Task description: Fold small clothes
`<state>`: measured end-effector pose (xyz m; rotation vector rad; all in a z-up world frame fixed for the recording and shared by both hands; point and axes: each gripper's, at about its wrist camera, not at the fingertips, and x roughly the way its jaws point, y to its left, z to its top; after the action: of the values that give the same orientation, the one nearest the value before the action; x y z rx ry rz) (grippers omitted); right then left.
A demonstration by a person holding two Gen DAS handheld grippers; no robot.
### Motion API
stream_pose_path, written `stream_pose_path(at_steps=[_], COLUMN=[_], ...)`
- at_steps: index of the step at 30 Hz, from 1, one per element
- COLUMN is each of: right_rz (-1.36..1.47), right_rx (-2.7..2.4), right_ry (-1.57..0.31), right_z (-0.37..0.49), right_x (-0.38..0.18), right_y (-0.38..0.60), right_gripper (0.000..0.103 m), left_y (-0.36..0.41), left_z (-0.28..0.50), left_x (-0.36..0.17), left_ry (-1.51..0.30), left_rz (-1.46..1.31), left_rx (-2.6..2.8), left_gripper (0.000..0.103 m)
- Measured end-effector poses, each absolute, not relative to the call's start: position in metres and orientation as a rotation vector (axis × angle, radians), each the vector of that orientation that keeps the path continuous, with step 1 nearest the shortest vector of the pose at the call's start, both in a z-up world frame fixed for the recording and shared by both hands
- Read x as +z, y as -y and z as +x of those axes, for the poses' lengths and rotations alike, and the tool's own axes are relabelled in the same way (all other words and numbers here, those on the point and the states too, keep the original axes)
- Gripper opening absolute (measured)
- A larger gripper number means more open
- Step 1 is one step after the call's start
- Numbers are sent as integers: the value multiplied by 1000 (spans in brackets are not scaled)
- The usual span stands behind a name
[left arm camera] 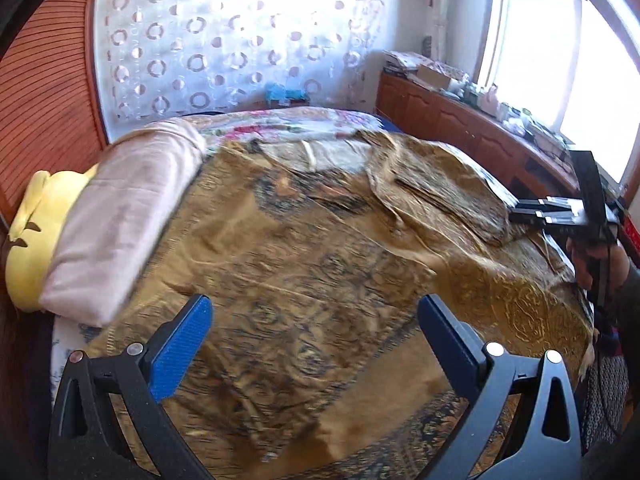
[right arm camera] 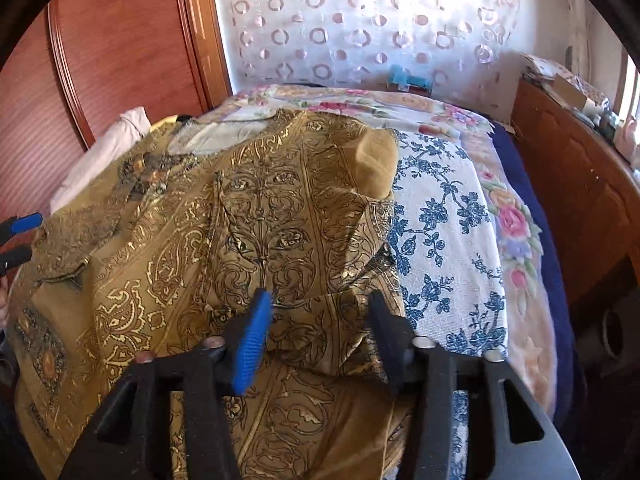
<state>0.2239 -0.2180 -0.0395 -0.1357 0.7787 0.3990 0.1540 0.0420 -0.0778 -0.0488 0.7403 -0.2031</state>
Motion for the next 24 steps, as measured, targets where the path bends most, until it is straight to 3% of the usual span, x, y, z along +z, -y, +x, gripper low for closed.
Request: stream_pose_path(at_steps=[15,24], right_rz=[-180,-177], right_rx=[350,370], right_ry=[-787,-790], right_z=[229,230], right_x=[-62,-64], right_y=[214,217], right_gripper=[70,75], left_y=[-73,-56], left_z=[191,262], left_x=[-66,-79], left_ry=[-738,-845], left_rz=[4,97], left_rx=[-195,-260], left_gripper=[101,72])
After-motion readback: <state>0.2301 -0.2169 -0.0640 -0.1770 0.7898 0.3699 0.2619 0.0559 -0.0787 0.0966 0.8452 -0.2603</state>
